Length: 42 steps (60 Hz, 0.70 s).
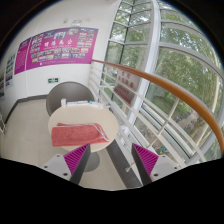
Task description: Fold towel
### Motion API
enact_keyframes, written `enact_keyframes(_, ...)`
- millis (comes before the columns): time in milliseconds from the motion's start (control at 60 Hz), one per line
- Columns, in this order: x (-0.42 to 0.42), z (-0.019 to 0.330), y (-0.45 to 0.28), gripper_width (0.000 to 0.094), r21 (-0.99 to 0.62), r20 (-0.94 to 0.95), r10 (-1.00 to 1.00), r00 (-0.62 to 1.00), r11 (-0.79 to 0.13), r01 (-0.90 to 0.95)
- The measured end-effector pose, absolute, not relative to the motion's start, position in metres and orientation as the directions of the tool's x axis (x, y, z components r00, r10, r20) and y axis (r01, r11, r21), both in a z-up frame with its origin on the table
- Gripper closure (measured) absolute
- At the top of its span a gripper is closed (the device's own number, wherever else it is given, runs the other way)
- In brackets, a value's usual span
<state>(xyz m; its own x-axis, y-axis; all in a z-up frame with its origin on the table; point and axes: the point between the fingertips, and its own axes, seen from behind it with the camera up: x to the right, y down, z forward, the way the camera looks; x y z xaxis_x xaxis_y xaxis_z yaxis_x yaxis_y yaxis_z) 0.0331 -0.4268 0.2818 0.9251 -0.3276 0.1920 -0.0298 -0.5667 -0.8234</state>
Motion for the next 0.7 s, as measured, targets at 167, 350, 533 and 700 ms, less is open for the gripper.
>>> enact_keyframes(167,-0.001,0.239,-0.4,0.0082,-0.807,0.168,-0.281,0.945,-0.59,-0.032)
enact_keyframes(350,-0.092,0.166,-0.344,0.0079,-0.801,0.119,-0.167,0.979,-0.599,-0.005)
enact_keyframes(533,-0.161,0.114,-0.245,0.0085,-0.812,0.059,-0.077,0.995,-0.584,0.003)
enact_keyframes(700,-0.189,0.061,-0.164,0.0082,-0.787,0.057,-0.035,0.998,-0.616,0.023)
